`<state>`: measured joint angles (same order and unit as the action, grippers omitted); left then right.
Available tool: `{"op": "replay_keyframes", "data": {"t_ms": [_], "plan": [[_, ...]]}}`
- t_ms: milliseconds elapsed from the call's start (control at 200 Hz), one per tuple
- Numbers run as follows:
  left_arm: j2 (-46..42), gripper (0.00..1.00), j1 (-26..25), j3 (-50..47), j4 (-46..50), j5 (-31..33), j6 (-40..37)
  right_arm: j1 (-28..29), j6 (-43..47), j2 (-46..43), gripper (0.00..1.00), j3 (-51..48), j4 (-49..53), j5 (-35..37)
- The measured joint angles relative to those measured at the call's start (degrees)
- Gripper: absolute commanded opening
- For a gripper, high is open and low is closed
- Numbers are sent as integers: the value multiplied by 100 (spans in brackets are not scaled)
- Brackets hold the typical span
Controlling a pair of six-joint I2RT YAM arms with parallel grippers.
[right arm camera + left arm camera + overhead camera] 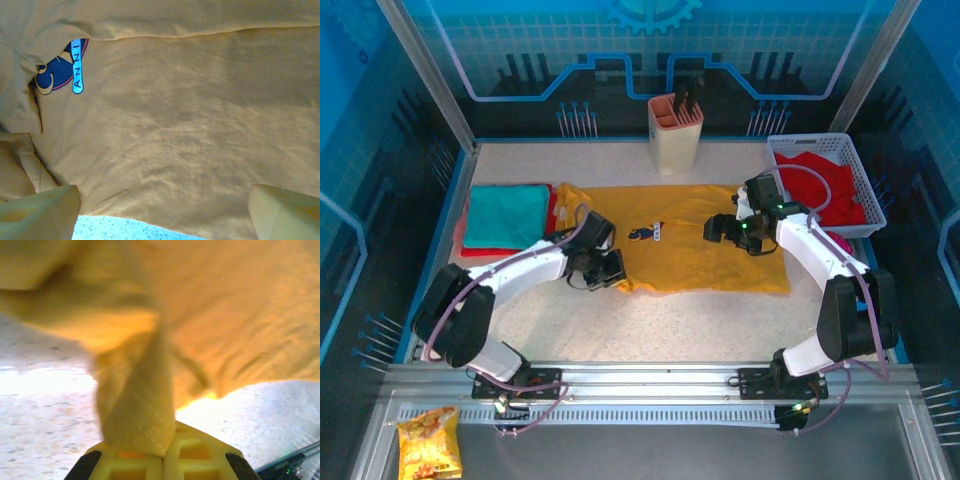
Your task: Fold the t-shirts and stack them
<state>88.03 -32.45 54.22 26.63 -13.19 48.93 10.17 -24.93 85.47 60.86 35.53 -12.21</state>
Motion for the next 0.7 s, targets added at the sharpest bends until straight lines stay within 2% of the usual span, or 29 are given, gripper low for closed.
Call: {"op": "replay_keyframes", "data": {"t_ms": [25, 70, 160, 230, 315, 375, 430, 575, 695], "plan": [[101, 0, -61, 184, 76, 31, -50, 0, 0, 2, 87, 0, -2, -2], [299, 8, -153, 520, 260, 87, -129, 0, 0, 0, 87, 0, -2, -2], [763, 15, -251, 1080, 533, 188, -339, 0, 0, 0, 87, 0, 0, -4], [1102, 28, -267, 1397, 748, 267, -507, 0, 0, 2, 87, 0, 2, -2], [1412, 38, -264, 1705, 1032, 343, -715, 0, 17, 0, 87, 0, 4, 2], [1482, 50, -264, 1847, 1207, 398, -844, 0, 42, 0, 87, 0, 7, 9], [1453, 57, -256, 1928, 1346, 435, -1005, 0, 59, -11, 87, 0, 13, 31], [1043, 55, -46, 1825, 1519, 302, -1333, -2, 61, -72, 88, -7, 48, 122], [256, 50, 614, 1143, 1440, 4, -1637, -17, 61, -83, 88, -11, 48, 125]]}}
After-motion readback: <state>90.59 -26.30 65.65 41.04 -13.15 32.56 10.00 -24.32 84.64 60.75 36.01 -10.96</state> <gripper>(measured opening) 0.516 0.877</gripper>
